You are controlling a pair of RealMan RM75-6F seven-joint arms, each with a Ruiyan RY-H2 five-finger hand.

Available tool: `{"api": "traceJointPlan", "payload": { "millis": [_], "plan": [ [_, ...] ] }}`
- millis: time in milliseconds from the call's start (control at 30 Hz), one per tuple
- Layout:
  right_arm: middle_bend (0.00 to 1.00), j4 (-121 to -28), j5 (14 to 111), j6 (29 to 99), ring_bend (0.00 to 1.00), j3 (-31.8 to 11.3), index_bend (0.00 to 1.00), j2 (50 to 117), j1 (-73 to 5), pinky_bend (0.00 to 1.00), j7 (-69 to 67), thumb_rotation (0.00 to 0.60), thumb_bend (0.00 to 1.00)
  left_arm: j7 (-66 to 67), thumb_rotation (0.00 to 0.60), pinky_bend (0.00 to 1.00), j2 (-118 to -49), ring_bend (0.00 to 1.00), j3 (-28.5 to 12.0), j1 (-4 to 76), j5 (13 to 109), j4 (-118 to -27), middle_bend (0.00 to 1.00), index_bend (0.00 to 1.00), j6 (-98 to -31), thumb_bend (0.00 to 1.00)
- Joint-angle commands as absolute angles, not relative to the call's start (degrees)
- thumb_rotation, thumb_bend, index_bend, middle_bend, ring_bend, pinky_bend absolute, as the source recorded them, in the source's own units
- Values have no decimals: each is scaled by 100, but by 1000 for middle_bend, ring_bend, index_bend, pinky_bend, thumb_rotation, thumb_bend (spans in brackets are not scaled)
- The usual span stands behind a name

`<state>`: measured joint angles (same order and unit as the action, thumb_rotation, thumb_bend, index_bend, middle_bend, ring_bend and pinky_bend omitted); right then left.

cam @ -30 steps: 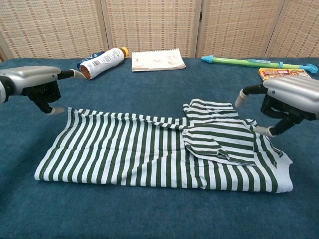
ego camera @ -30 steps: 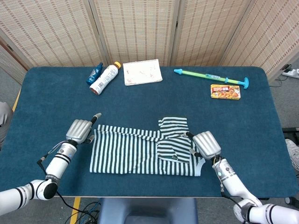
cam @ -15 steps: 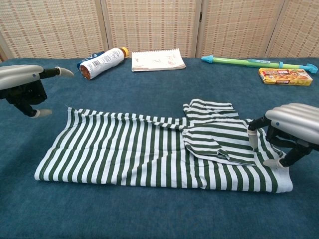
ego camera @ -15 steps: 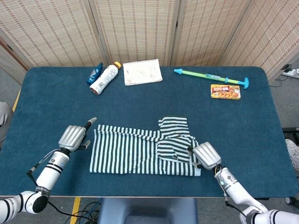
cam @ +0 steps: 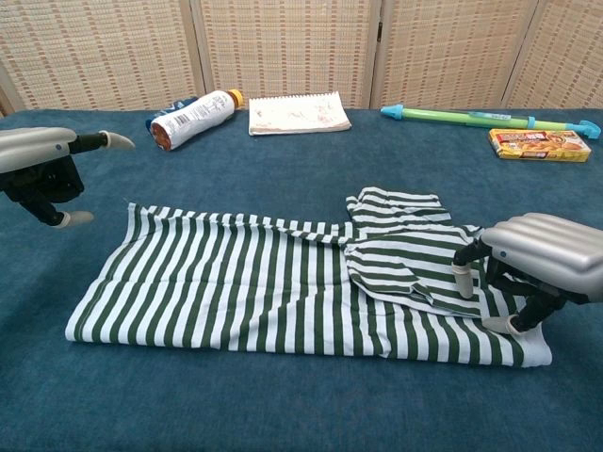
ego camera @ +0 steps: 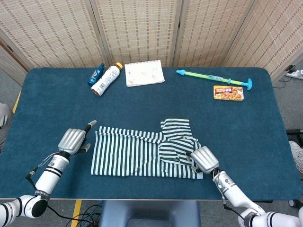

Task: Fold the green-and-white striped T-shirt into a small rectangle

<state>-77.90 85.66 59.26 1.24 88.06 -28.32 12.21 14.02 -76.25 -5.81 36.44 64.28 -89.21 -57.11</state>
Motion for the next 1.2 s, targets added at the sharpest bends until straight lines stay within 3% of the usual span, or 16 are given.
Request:
{"api": "traceJointPlan", "payload": {
  "millis": [33, 533, 733, 1200],
  "plan": [
    [953, -7777, 8554, 5900, 1000, 122, 494, 8819, -2842, 1000, 1232, 600, 239, 1397, 600, 1000, -7624, 868, -590, 3639, 6424, -8918, 930, 0, -5705, 380],
    [953, -7798, 8505, 5767, 1000, 75, 494, 8889, -2935, 1000, 1361, 600, 324, 1370, 600, 1000, -7562, 868, -628, 3593, 6415, -8968, 930, 0, -5675, 380],
    [954, -7793, 8463, 5881, 1000, -17, 525, 8915, -2916, 1000, 1284, 600, 452, 1344, 600, 1000, -7527, 868, -642, 3558, 6452, -9005, 930, 0, -5722, 380],
    [954, -7648, 7832, 6201, 1000, -1049, 535, 9024, -3199, 1000, 1131, 600, 491, 1184, 600, 1000, -7315, 868, -652, 3345, 6749, -9272, 930, 0, -6082, 380]
  ]
}}
